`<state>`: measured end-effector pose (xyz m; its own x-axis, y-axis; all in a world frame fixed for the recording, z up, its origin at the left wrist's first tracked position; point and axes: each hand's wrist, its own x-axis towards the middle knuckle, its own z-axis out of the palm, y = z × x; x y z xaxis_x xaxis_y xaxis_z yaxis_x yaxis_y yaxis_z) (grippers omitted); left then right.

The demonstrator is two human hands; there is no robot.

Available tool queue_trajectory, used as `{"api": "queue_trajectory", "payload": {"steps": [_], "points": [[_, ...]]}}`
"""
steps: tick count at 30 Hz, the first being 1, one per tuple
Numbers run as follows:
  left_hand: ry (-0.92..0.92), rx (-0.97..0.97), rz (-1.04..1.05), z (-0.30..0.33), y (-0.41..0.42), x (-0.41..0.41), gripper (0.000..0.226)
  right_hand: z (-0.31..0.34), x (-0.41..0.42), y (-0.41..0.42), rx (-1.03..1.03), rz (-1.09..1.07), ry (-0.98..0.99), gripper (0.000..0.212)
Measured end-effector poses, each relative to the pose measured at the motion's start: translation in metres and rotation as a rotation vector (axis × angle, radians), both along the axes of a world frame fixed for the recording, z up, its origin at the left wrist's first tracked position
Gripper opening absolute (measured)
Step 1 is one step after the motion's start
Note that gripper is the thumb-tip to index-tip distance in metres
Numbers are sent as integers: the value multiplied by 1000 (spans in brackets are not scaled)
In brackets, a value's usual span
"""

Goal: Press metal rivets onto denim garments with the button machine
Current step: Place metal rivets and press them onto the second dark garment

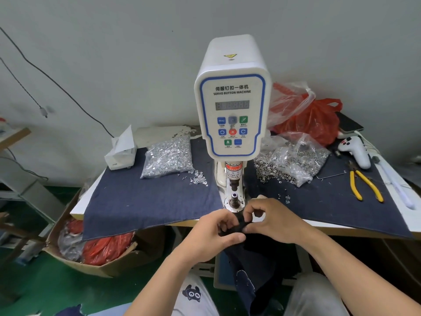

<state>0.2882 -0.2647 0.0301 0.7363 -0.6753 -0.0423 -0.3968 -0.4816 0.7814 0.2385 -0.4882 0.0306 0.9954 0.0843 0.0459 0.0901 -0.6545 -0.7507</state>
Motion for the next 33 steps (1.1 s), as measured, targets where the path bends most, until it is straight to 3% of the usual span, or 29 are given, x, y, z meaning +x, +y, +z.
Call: {"api": "queue_trajectory", "payload": {"steps": [5,7,12,15,19,22,25,28,31,33], "points": [[-81,64,-58,7,-8,7,25,6,-3,0,-175,79,59,21],[-23,35,-51,7,-10,7,25,7,-5,-1,-228,121,74,24],[17,106,-185,5,-3,3,15,15,-14,-4,-153,105,99,21],[62,125,-270,4,1,1,31,19,-17,4,-64,141,64,17],[65,12,-196,6,8,7,22,25,-16,7,115,140,69,16],[38,-86,-90,6,11,10,20,23,-14,3,110,183,168,14],[226,-265,-102,3,8,4,36,23,-12,-1,21,234,240,17],[527,-518,-26,-3,8,0,33,27,-14,-13,-69,233,269,8],[581,-532,25,-6,5,-2,26,21,-18,-17,-58,212,267,8],[577,-543,48,-6,1,-3,28,17,-21,-9,98,199,241,4]]}}
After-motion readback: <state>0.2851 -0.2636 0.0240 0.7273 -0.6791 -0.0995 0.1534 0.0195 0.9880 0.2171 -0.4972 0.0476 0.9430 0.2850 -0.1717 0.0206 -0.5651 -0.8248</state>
